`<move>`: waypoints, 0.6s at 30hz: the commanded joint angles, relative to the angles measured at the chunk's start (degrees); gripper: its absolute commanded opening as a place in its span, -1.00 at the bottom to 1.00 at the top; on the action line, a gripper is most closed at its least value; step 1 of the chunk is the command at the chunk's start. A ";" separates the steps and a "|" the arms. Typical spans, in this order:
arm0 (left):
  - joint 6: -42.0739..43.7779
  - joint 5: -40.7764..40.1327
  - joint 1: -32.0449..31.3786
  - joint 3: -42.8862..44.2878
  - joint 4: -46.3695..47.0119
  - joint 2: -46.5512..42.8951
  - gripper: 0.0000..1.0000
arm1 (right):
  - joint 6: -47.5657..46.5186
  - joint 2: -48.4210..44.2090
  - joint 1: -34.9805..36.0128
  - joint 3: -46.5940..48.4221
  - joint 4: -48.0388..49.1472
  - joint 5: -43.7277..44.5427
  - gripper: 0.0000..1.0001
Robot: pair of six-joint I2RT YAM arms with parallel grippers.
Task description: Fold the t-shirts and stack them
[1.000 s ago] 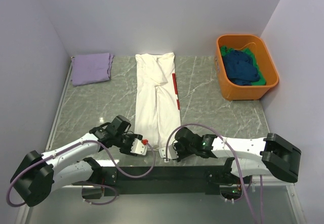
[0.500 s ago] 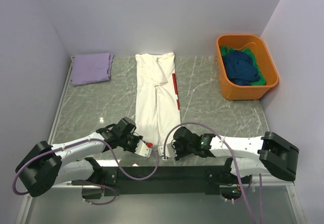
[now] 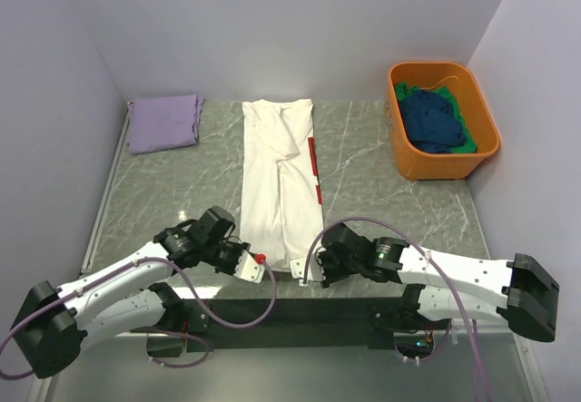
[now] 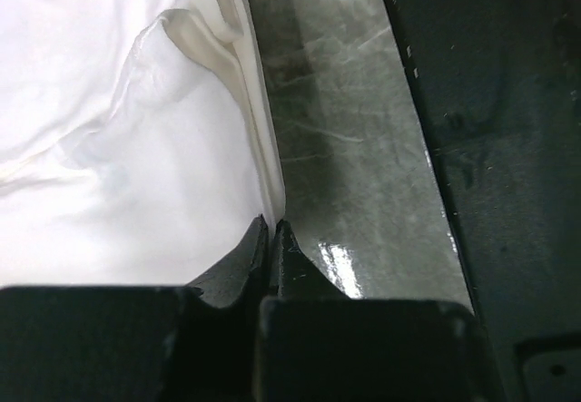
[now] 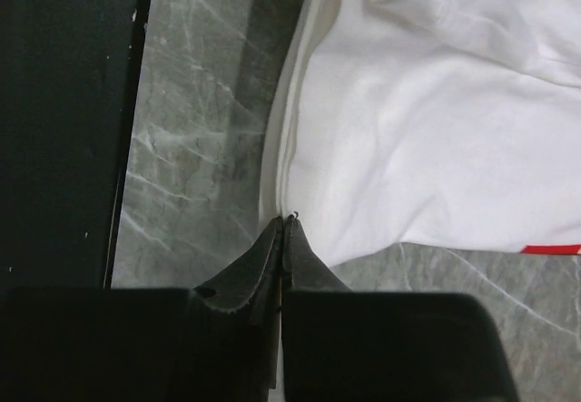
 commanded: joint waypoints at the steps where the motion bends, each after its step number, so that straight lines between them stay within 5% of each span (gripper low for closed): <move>1: -3.23 4.39 -0.07 3.02 -5.58 -2.33 -0.99 | 0.25 -2.66 0.17 3.29 -4.05 -0.05 -1.00; 7: -1.75 5.88 7.30 8.29 -6.46 1.34 -0.99 | -3.69 -0.91 -6.93 6.98 -4.13 -0.65 -1.00; 18: 8.45 8.87 21.63 22.34 -2.34 21.12 -0.99 | -13.98 15.08 -19.77 19.46 -0.09 -4.96 -1.00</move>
